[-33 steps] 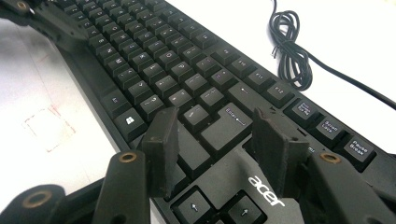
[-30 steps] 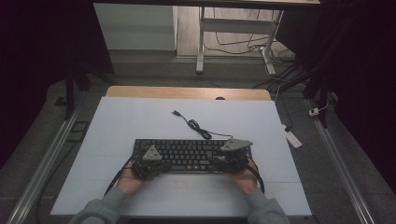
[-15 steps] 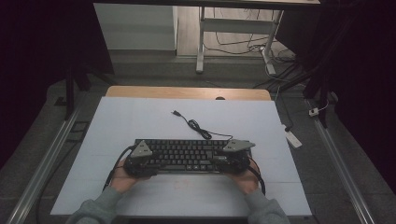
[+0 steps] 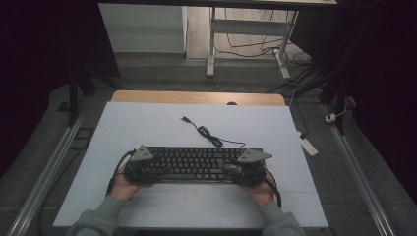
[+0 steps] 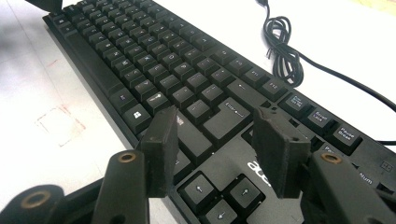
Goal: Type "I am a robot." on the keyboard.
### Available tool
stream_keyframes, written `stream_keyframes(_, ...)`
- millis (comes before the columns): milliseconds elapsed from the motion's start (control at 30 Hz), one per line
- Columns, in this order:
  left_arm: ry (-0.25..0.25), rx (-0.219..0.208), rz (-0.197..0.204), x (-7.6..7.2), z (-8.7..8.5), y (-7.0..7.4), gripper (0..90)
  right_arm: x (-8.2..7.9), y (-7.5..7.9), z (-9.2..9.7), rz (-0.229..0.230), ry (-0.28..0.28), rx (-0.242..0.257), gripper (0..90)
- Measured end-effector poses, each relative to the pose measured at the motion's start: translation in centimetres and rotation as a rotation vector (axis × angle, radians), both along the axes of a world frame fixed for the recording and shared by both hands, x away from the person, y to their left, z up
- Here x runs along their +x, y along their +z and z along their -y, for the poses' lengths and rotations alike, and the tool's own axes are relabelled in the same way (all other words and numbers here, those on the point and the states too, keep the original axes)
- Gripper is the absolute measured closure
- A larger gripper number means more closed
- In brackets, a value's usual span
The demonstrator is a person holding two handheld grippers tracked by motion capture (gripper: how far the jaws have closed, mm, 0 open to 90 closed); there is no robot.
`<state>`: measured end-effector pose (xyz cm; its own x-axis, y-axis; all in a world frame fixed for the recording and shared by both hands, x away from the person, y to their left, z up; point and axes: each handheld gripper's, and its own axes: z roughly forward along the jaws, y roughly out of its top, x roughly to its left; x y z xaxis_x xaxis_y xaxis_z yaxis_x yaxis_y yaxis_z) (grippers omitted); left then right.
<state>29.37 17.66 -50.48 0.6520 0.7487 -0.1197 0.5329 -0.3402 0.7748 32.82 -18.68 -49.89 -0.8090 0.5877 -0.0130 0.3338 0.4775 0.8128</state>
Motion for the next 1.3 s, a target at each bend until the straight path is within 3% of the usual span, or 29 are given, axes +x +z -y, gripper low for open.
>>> stream_keyframes(367,0.003,0.01,-0.02,0.5,-0.2,0.7,36.6,0.1,-0.1,0.1,-0.005,-0.004,-0.004,50.8)
stream_keyframes(633,0.041,0.029,-0.052,1.8,-1.2,1.5,40.8,0.2,-0.2,0.0,-0.006,-0.003,-0.01,50.6)
stream_keyframes(767,0.062,0.036,-0.049,2.2,-1.6,1.7,44.0,0.3,-0.2,-0.1,-0.005,-0.003,-0.008,50.5)
stream_keyframes(867,0.061,0.066,-0.05,2.3,-1.7,1.5,46.8,0.3,-0.2,-0.1,-0.005,-0.003,-0.009,50.5)
stream_keyframes(1067,0.045,0.109,-0.059,2.4,-1.9,1.2,58.4,0.3,-0.3,-0.1,-0.006,-0.001,-0.022,50.4)
stream_keyframes(1300,0.041,0.147,-0.071,2.5,-1.9,0.6,80.4,0.4,-0.3,0.0,-0.004,-0.006,-0.024,49.9)
